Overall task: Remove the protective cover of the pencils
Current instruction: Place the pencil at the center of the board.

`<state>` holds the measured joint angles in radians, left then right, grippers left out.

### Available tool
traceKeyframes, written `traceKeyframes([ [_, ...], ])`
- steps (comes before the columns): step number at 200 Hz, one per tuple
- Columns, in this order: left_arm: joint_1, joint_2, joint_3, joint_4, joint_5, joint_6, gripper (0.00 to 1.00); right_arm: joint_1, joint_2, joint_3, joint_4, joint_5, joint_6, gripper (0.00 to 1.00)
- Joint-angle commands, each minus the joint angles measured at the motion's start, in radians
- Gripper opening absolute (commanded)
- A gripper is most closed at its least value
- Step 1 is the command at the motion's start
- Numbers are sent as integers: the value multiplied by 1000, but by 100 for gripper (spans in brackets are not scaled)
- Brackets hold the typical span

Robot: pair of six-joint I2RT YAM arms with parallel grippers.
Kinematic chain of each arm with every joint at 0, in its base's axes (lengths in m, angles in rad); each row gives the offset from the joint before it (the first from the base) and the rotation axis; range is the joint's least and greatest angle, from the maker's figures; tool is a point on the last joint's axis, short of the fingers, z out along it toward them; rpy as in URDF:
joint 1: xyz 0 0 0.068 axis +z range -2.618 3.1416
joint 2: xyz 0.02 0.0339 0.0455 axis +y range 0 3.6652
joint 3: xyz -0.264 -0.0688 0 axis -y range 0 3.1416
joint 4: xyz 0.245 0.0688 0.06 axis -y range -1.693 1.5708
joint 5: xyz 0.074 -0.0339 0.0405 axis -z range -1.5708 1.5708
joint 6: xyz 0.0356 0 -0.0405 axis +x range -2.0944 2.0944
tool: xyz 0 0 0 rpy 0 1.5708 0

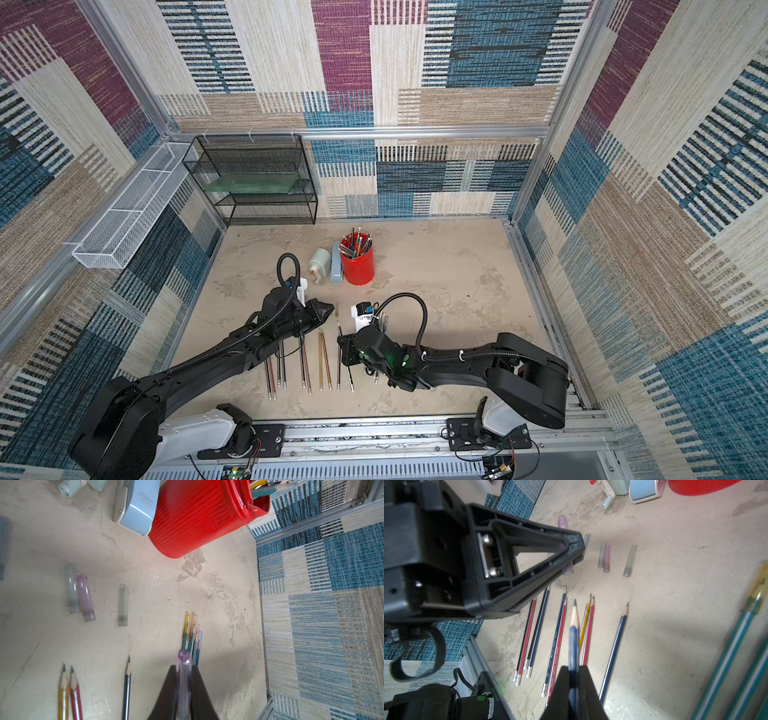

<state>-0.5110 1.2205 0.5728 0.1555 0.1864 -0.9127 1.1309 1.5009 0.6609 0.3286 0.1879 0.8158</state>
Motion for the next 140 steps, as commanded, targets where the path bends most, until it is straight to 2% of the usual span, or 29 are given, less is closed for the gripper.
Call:
traceKeyframes([
  [1, 2, 14, 27, -28, -39, 42, 6, 1, 2, 3, -26, 57, 41, 0],
  [48, 2, 89, 105, -93, -67, 93, 5, -2, 63, 60, -116, 100, 104, 0],
  [98, 2, 248, 283, -250, -78, 189, 0, -26, 191, 152, -224, 83, 174, 0],
  [140, 2, 334, 351, -278, -71, 206, 0, -34, 277, 199, -258, 44, 204, 0],
])
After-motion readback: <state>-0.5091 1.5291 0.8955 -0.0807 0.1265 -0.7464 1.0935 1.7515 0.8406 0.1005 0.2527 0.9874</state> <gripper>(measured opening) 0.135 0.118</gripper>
